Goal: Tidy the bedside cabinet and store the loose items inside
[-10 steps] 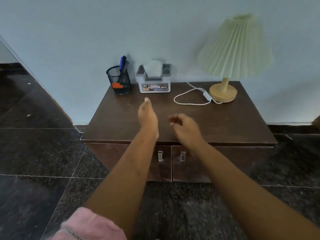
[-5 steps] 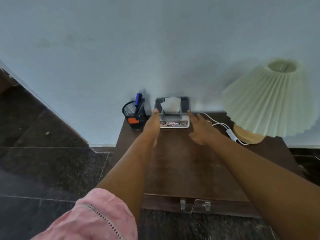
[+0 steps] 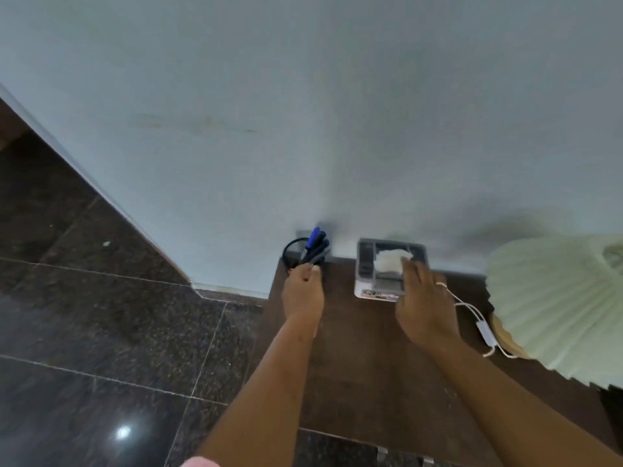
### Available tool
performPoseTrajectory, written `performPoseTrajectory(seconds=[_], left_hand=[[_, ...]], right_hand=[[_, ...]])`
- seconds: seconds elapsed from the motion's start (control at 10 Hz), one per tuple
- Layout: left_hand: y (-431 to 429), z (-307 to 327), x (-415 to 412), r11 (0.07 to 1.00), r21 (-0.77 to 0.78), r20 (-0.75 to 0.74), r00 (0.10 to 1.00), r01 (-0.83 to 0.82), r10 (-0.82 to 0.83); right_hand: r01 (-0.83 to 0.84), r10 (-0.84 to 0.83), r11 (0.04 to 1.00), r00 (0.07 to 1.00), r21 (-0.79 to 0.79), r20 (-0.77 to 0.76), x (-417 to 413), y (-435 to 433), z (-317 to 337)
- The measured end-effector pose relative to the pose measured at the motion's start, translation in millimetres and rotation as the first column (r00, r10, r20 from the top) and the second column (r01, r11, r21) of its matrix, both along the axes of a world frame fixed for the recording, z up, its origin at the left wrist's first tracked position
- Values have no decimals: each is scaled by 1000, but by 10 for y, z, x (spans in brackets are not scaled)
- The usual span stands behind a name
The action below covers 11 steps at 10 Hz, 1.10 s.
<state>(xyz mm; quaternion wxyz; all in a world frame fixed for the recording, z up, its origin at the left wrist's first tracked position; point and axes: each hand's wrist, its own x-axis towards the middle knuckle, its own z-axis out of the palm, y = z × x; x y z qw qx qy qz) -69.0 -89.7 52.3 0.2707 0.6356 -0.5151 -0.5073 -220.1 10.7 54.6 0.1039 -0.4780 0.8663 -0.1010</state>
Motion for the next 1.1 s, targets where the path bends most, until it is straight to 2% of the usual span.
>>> performPoseTrajectory(seconds=[0.1,0.2,0.3,0.5,0.7,0.9,1.1], left_hand=[[-303,-48,403,996,-53,44,996,-73,76],[-542,-169,599,985,41,108,979,166,-170],[-604,-239,576,904,28,204,883,426,-422],[-617,-359,432,815,50,351,753,578,-556],[-642,-379,331,811,74,393,731,580,-558],[-600,-350,387,816,120,302,762,566,-573],[-299,-339,584,858,58,334,800,510,-498]], right_hand=[[-210,224,973,957,-92,182,401,-392,30],[-345,317,938,893,33,319,743,-716,-28],[-358,299,920,903,156,309,881,-864,-109],[-389,351,897,916,212,194,804,-918,-248],[-362,332,907,929,215,165,693,-1014,-268],[-404,368,884,911,235,184,665,-929,-190],[-436,430,883,900,175,76,694,-561,-161]])
